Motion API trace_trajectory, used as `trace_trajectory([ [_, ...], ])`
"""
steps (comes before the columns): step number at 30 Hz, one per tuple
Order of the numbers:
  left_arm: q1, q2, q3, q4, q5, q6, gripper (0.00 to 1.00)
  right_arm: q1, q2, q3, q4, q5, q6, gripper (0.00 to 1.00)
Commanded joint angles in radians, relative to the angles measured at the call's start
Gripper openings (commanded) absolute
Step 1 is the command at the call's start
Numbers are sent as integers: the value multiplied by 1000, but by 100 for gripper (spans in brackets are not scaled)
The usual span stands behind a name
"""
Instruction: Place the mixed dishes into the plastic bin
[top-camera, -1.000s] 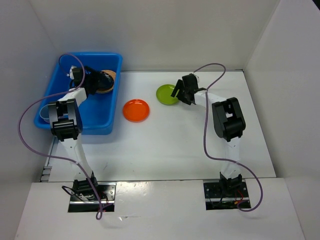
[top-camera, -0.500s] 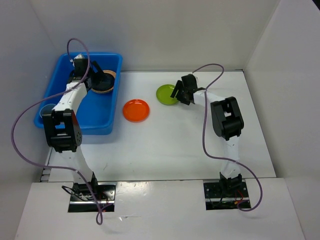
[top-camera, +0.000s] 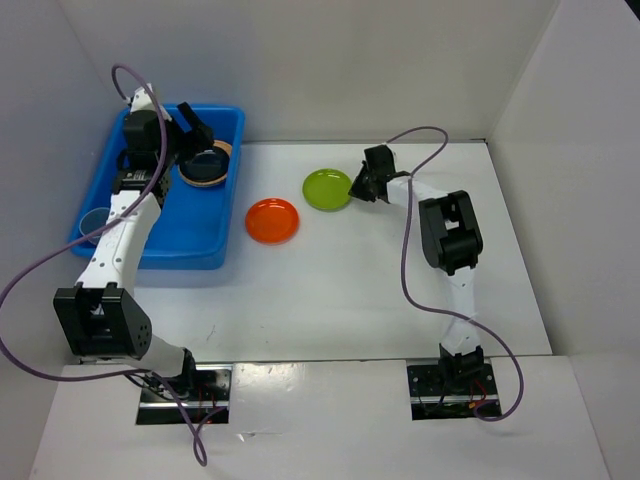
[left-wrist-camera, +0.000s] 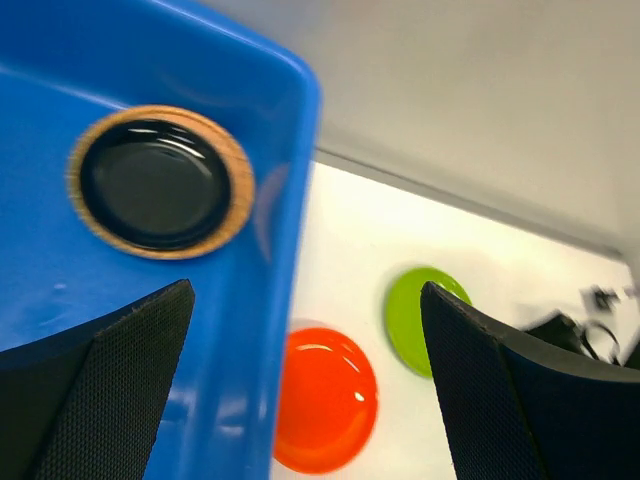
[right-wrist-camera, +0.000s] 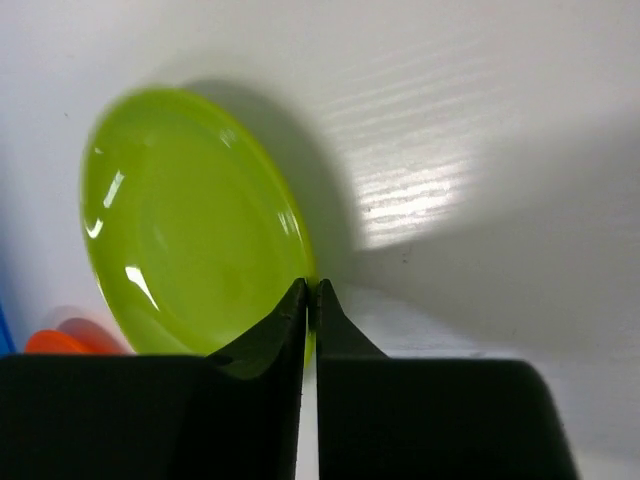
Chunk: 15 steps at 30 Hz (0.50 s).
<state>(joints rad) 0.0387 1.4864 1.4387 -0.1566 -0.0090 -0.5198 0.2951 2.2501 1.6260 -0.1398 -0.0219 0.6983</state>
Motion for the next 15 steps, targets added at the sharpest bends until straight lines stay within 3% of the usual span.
trace_trajectory([
  [1, -37, -35, -43, 92, 127, 21, 100, -22, 5, 20, -24, 2, -5, 1],
  [6, -68, 7, -43, 109, 315, 21, 100, -22, -84, -24, -15, 14, -55, 0],
  [10, -78, 90, -24, 147, 608, -19, 100, -22, -263, -131, 46, -12, -91, 0],
  [15, -100, 215, 8, 175, 770, -75, 100, -4, -450, -228, 88, -50, -128, 0],
])
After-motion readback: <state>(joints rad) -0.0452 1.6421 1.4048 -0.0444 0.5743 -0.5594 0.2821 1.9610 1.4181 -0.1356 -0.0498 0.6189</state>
